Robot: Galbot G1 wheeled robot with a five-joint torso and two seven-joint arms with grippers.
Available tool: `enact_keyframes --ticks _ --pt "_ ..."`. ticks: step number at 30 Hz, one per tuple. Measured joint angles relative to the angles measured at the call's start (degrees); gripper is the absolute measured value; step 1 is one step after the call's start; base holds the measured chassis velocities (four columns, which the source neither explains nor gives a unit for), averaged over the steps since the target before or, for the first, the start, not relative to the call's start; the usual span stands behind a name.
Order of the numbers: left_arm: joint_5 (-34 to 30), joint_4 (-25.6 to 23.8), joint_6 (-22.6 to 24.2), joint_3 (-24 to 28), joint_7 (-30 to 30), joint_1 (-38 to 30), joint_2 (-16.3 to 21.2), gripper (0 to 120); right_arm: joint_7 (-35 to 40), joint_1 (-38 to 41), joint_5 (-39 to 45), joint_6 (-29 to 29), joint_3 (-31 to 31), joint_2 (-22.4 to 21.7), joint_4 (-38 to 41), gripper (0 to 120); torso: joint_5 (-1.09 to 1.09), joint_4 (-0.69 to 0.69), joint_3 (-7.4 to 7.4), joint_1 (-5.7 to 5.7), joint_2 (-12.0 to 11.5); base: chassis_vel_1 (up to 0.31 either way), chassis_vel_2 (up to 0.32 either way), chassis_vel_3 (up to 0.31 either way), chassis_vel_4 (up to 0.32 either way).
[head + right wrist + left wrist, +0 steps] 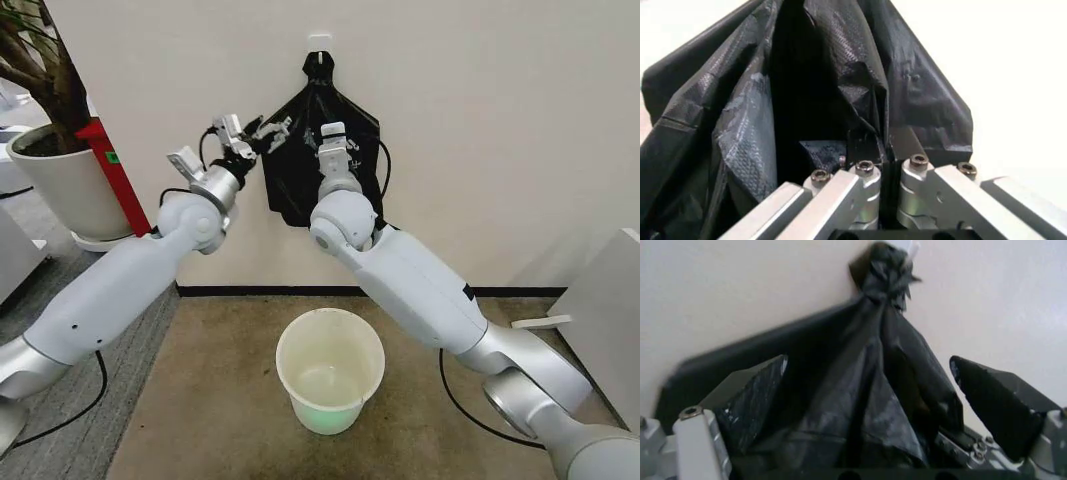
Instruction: Place the garbage bag over the trash bin.
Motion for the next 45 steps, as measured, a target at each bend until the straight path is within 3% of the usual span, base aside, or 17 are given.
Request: enact_keyframes --ticks 15,23,27,29,36,41,45 --pt "3.44 2.25 2.63 3.79 -5.93 -2.70 -2.32 93 -0.71 -0.90 -0.71 1.02 0.77 -0.15 0.01 0 -0.01 0.00 0.00 0.00 0.00 0.000 0.000 0.000 0.000" --pt "4.45 2.71 4.02 3.77 -6.83 -2.57 -2.74 68 -0.91 -1.21 -0.83 1.48 1.06 -0.77 0.30 0 0.00 -0.01 0.00 0.00 0.00 0.000 0.000 0.000 0.000" --pt "4.91 2.39 4.23 3.77 -7.14 -2.25 -2.59 47 -1.04 -1.08 -0.83 1.65 1.12 -0.78 0.30 0 -0.01 0.00 0.00 0.00 0.00 0.000 0.000 0.000 0.000" --pt "4.95 2.25 4.23 3.77 -7.15 -2.24 -2.51 47 -1.06 -1.08 -0.84 1.66 1.12 -0.74 0.30 0 -0.01 0.00 0.00 -0.01 0.00 0.000 0.000 0.000 0.000" --pt "5.02 1.44 4.17 3.34 -7.22 -2.53 -1.77 15 -1.33 -1.19 -1.21 1.78 1.16 0.15 0.03 0 -0.01 0.00 0.00 -0.01 0.00 0.000 0.000 0.000 0.000" --pt "5.02 1.20 4.05 3.04 -7.41 -2.59 -1.24 1 -1.39 -1.19 -1.29 1.84 1.17 0.62 -0.02 0 -0.01 0.00 0.00 -0.01 0.00 0.000 0.000 0.000 0.000" --pt "5.02 0.80 3.99 2.75 -7.51 -2.28 -0.84 0 -1.41 -1.17 -1.29 1.85 1.07 0.76 0.09 0 -0.01 0.00 0.00 -0.01 0.00 0.000 0.000 0.000 0.000"
